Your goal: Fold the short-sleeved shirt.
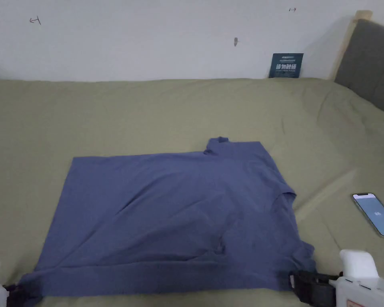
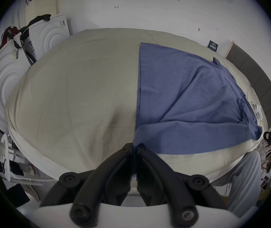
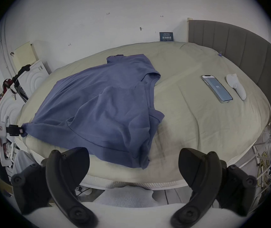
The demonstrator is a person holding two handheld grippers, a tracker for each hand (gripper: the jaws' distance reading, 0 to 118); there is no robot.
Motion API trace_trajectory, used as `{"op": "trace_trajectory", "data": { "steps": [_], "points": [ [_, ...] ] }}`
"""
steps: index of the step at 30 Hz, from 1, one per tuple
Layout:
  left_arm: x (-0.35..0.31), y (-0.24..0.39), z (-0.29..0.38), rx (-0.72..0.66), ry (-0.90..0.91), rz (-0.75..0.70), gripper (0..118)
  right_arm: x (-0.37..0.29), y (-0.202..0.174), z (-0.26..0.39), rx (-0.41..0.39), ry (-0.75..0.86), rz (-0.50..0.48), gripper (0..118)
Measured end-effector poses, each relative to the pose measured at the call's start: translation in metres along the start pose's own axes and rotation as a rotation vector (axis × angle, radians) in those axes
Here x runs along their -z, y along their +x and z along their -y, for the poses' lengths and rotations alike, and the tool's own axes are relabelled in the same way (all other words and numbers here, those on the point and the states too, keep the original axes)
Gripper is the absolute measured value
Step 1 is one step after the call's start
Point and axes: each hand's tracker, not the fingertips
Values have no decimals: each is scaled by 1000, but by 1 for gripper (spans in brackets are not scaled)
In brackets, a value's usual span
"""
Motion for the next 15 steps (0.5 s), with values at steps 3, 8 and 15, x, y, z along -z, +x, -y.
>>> {"op": "trace_trajectory", "data": {
  "steps": [3, 8, 15],
  "points": [
    [-8, 9, 1, -11, 5, 2, 4, 10, -3, 0, -34, -52, 3, 103],
    [-14, 17, 4, -19, -2, -4, 4, 25, 1, 7, -44, -68, 53, 7],
    [-23, 18, -7, -16, 5, 11, 4, 5, 9, -7, -23, -9, 9, 6]
  ]
}}
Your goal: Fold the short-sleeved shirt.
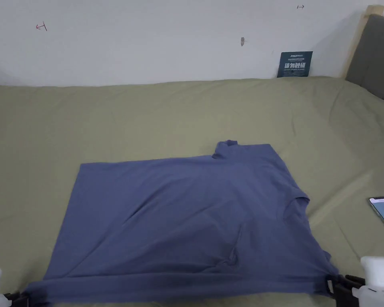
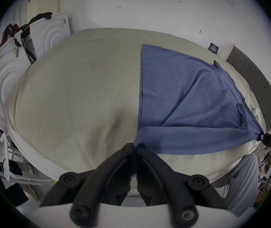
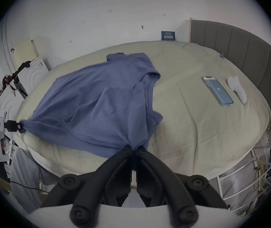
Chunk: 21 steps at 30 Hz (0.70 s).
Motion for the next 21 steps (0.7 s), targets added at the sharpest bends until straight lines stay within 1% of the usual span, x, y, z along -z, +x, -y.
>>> {"op": "trace_trajectory", "data": {
  "steps": [3, 6, 11, 13, 14, 17, 21],
  "points": [
    [-7, 4, -15, 4, 27, 20, 4, -5, -3, -22, -3, 40, 1, 6],
    [-7, 6, -45, 20, 61, 24, 4, 0, -6, -51, -9, 62, 5, 6],
    [10, 13, -100, 64, 93, 28, 4, 23, -7, -102, -22, 85, 20, 6],
    [26, 14, -122, 81, 91, 27, 4, 39, -5, -123, -31, 79, 26, 6],
    [33, 15, -132, 84, 88, 26, 4, 42, -11, -134, -23, 76, 31, 6],
    [57, 16, -157, 82, 72, 34, 4, 70, -10, -159, -12, 52, 42, 6],
    [89, 20, -182, 76, 43, 37, 4, 107, -15, -184, -43, 7, 69, 6]
  ]
}}
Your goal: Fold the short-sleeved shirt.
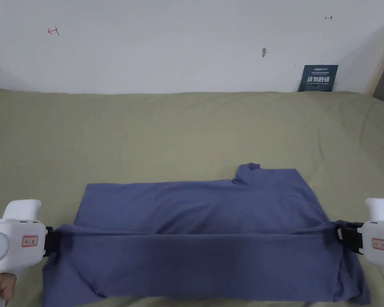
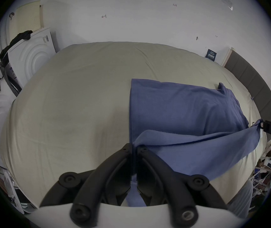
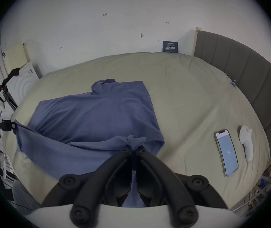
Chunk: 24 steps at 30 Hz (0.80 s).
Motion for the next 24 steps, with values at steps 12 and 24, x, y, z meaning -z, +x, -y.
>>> {"op": "trace_trajectory", "data": {
  "steps": [12, 24],
  "points": [
    [11, 4, 11, -30, 47, 4, 118, 3, 8, 5, 77, -39, -22, 110],
    [-97, 23, 119, -68, 244, -31, 0, -77, -25, 102, 20, 182, 47, 2]
  ]
}}
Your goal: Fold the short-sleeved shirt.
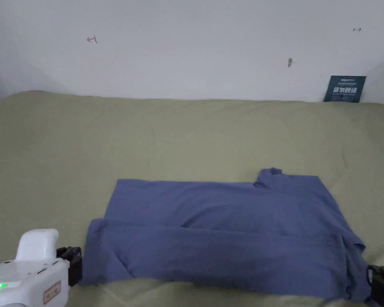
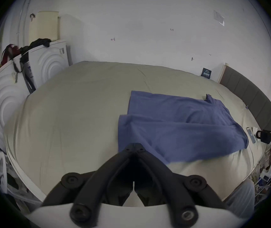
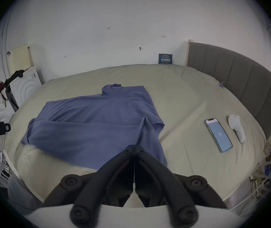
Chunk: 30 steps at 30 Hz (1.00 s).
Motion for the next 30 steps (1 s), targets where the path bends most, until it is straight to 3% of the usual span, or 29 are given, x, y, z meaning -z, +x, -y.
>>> {"op": "trace_trajectory", "data": {
  "steps": [2, 15, 16, 17, 18, 19, 23, 25, 28, 29, 30],
  "points": [
    [0, -4, 10, -19, -34, 7, 0, -13, -5, 7, 19, -25, -41, 1],
    [69, -32, 7, -91, -182, -9, 0, -3, 5, 29, 25, -116, -51, 2],
    [76, -34, 5, -105, -194, -23, 16, -1, 8, 29, 33, -120, -53, 2],
    [85, -34, 6, -107, -217, -46, 68, 3, 12, 30, 51, -133, -59, 2],
    [93, -34, 8, -103, -238, -92, 106, 5, 14, 30, 66, -139, -62, 2],
    [98, -31, 8, -75, -239, -102, 117, 7, 15, 30, 64, -143, -60, 2],
    [116, -27, 8, -79, -273, -74, 114, 16, 17, 30, 54, -170, -55, 2],
    [123, -22, 5, -58, -274, -73, 102, 23, 17, 31, 48, -189, -46, 2],
    [119, -18, 3, -9, -254, -71, 40, 29, 19, 29, 35, -200, -40, 2],
    [117, -17, 2, 2, -244, -46, 13, 31, 21, 28, 35, -201, -39, 2],
    [117, -17, 2, 2, -246, -44, 7, 33, 23, 26, 37, -203, -40, 2]
  ]
}}
